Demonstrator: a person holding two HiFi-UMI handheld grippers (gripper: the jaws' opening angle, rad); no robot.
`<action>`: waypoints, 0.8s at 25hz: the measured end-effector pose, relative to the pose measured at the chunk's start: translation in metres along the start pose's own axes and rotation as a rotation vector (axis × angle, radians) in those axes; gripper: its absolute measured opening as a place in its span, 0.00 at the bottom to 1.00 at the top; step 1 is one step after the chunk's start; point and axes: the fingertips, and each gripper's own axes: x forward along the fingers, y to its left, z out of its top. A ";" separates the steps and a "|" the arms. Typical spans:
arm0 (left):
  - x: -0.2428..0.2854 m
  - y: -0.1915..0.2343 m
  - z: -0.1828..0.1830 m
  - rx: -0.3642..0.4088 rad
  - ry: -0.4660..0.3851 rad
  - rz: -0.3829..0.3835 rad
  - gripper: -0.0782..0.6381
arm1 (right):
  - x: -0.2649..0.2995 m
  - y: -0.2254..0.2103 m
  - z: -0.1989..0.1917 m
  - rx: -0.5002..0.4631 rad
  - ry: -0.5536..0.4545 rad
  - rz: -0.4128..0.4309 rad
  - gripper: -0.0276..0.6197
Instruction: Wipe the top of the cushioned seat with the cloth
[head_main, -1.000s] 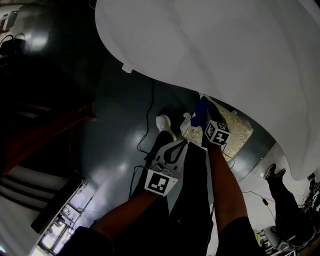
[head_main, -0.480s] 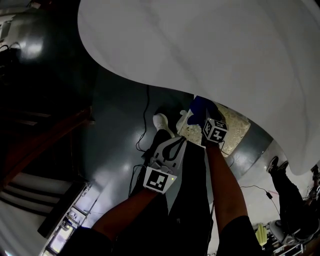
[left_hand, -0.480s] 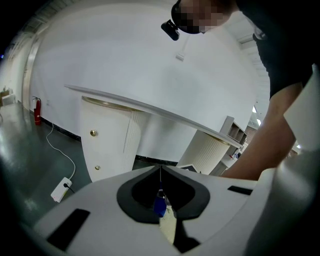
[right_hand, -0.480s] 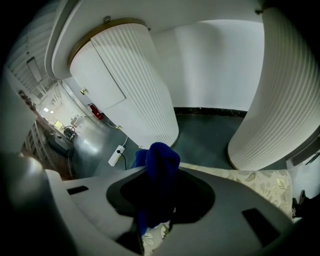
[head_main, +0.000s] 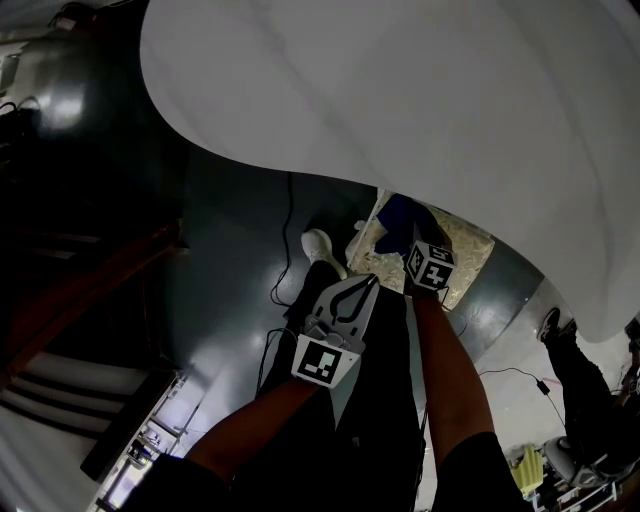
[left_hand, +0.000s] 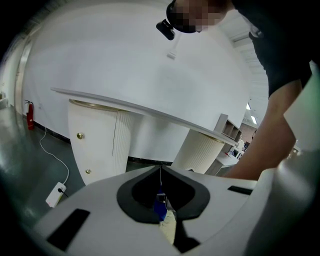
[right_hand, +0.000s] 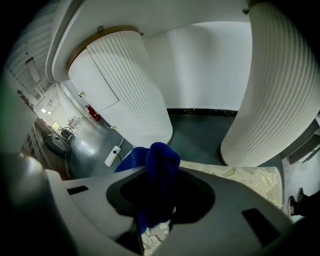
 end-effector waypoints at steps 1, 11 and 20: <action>0.001 -0.001 -0.001 -0.002 0.003 0.002 0.14 | -0.001 -0.001 0.000 -0.001 0.000 -0.002 0.22; 0.018 -0.028 -0.004 0.017 0.004 -0.026 0.14 | -0.010 -0.026 -0.004 0.010 -0.003 -0.018 0.22; 0.026 -0.040 -0.017 0.005 0.033 -0.025 0.14 | -0.022 -0.053 -0.011 0.032 0.006 -0.035 0.22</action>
